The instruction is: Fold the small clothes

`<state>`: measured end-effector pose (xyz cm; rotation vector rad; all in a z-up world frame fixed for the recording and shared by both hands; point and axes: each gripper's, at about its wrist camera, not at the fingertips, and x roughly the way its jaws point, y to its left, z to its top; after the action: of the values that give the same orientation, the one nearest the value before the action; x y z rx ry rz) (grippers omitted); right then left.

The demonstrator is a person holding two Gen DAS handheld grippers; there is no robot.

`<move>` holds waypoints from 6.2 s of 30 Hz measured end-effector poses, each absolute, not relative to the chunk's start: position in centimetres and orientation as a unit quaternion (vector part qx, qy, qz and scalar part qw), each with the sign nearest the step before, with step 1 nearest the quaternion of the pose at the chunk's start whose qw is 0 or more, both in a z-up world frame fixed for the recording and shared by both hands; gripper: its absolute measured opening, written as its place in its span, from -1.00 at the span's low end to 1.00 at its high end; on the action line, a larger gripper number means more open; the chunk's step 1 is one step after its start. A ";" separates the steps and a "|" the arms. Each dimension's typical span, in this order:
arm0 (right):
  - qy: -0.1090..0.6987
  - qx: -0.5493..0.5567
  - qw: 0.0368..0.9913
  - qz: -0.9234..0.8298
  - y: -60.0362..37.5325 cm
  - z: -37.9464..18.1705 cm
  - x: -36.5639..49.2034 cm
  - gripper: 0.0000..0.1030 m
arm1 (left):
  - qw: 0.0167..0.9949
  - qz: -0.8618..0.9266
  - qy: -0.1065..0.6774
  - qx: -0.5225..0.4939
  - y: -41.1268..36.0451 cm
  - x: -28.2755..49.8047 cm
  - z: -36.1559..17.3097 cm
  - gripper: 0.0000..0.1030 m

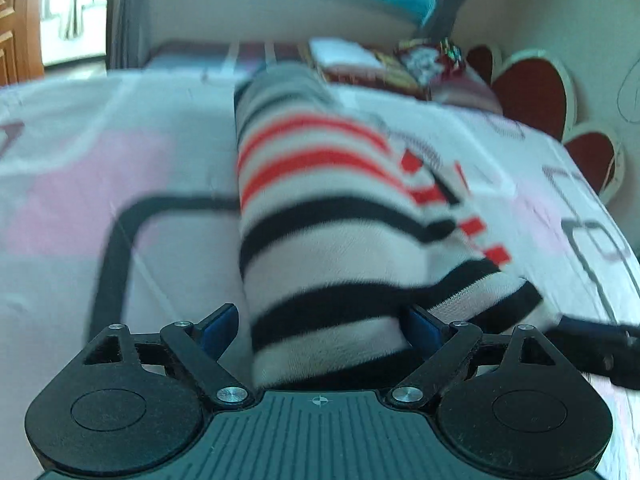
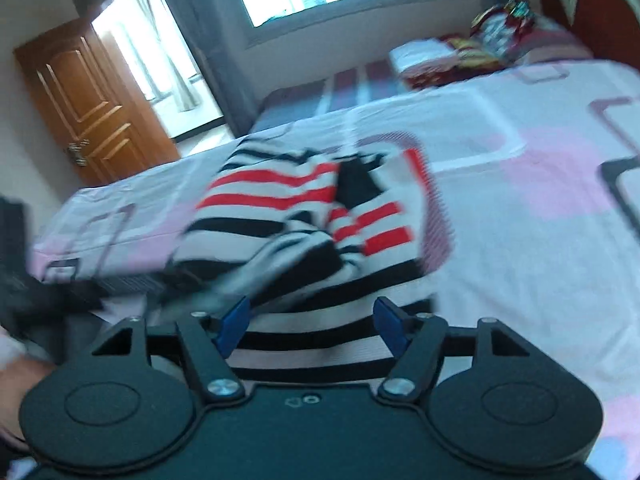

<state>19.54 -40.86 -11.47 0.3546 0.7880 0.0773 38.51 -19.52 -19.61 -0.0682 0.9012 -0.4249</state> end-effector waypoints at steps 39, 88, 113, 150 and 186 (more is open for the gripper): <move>0.351 0.190 0.913 0.079 -41.1 -12.9 28.9 -0.56 | 0.919 -0.161 0.354 -0.061 -17.9 39.7 -15.9 0.72; 0.352 0.038 0.935 -0.012 -43.8 -6.7 26.5 -0.35 | 0.903 -0.209 0.374 -0.018 -23.4 44.8 -13.1 0.97; 0.360 0.025 0.933 -0.010 -44.5 -15.8 36.5 -0.55 | 0.892 -0.141 0.426 -0.060 -26.0 54.1 -20.1 0.61; 0.364 0.012 0.931 -0.016 -41.8 -14.5 30.3 -0.45 | 0.910 -0.135 0.393 -0.015 -23.7 46.1 -18.4 0.80; 0.359 0.037 0.932 -0.024 -40.8 -12.7 21.0 -0.21 | 0.888 -0.177 0.424 0.003 -22.7 38.6 -19.1 0.81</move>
<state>20.95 -40.77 -12.67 0.0754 0.7356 -0.0495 38.61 -22.73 -19.06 0.0073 0.8807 -0.3688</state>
